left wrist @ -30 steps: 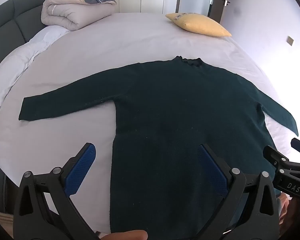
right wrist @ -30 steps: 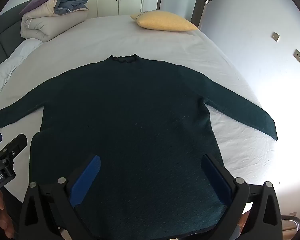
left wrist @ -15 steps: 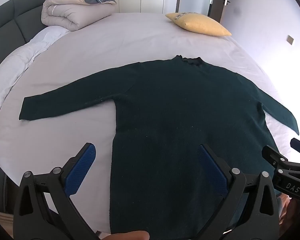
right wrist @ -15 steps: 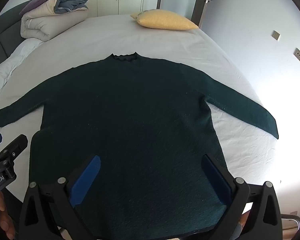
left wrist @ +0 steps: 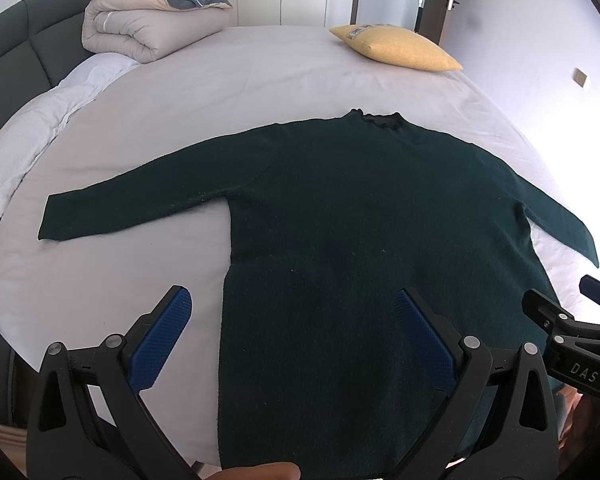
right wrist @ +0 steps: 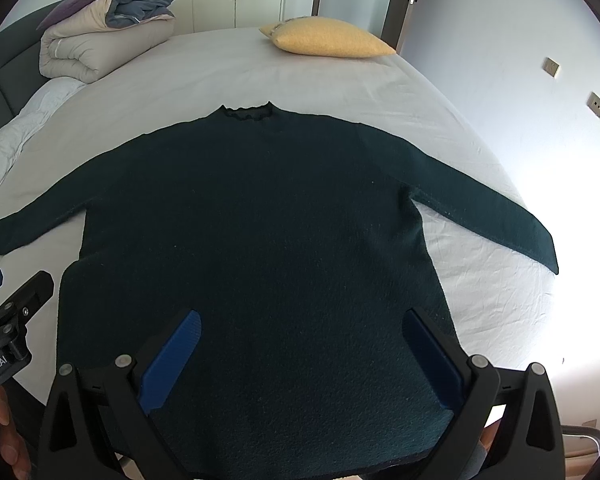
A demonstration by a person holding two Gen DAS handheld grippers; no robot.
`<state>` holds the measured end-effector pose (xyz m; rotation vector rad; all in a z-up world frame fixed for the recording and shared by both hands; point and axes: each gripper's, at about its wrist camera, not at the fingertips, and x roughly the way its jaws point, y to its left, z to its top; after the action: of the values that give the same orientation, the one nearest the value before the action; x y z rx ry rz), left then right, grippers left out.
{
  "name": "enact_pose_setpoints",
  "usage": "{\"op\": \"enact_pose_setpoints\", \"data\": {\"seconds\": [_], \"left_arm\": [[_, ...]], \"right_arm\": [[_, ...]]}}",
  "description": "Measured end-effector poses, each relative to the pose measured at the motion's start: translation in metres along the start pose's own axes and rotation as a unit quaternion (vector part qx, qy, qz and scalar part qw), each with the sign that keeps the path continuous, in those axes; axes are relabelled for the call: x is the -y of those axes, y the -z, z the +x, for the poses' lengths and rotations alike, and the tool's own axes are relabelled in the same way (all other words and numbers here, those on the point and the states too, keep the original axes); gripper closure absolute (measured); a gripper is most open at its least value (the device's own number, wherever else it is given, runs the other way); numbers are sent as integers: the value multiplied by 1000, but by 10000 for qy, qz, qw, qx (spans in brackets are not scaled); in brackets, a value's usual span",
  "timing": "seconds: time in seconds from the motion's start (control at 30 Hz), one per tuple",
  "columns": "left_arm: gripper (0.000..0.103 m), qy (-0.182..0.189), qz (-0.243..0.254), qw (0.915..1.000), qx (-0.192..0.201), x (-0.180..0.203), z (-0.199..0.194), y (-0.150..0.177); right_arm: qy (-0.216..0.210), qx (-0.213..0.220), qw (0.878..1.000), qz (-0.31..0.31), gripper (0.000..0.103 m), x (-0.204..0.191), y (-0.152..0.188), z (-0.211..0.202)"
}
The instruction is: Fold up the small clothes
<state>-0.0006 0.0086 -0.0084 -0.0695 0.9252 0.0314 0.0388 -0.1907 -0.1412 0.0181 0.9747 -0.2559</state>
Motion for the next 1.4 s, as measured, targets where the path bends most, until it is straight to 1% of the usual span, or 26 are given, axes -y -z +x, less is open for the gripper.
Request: {"op": "enact_pose_setpoints", "data": {"seconds": [1.07, 1.4], "left_arm": [[0, -2, 32, 10000, -23, 4, -1, 2], [0, 46, 18, 10000, -33, 9, -1, 5]], "right_arm": [[-13, -73, 10000, 41, 0, 3, 7, 3], [-15, -103, 9999, 45, 0, 3, 7, 5]]}}
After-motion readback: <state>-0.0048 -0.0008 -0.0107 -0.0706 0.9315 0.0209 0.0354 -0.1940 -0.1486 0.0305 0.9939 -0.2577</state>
